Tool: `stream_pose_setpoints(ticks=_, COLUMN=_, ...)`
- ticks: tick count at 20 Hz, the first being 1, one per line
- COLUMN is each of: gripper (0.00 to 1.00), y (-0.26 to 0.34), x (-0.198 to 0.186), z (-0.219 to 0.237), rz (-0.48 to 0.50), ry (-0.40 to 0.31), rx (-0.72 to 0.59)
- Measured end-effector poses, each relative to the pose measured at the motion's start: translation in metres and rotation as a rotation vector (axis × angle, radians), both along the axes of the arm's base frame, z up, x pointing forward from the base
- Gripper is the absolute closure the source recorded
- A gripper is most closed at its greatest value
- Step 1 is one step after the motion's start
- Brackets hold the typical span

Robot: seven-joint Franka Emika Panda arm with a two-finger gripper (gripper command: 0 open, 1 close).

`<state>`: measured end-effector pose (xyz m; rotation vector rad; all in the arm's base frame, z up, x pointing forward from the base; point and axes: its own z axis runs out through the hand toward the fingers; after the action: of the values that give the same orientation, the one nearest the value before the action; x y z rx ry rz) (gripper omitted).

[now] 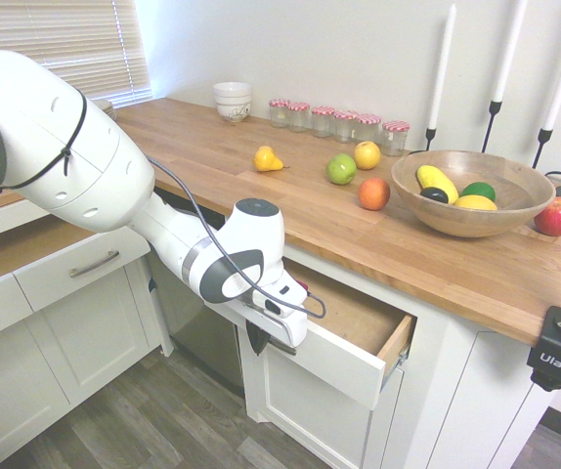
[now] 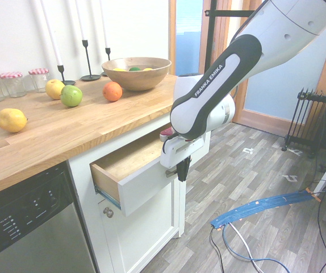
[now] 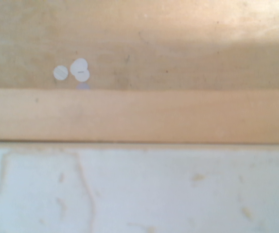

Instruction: Close the drawer

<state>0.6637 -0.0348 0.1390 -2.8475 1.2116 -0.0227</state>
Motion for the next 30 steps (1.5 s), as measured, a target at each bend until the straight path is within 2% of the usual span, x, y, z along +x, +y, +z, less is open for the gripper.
stream_pose_setpoints(ticks=21, gripper=1.0, y=-0.01, x=0.088, z=0.004, rz=-0.004, ry=0.008, rx=-0.013)
stream_pose_setpoints(ticks=30, gripper=1.0, y=-0.009, x=0.091, z=0.005, rz=-0.018, ry=0.037, rx=-0.013)
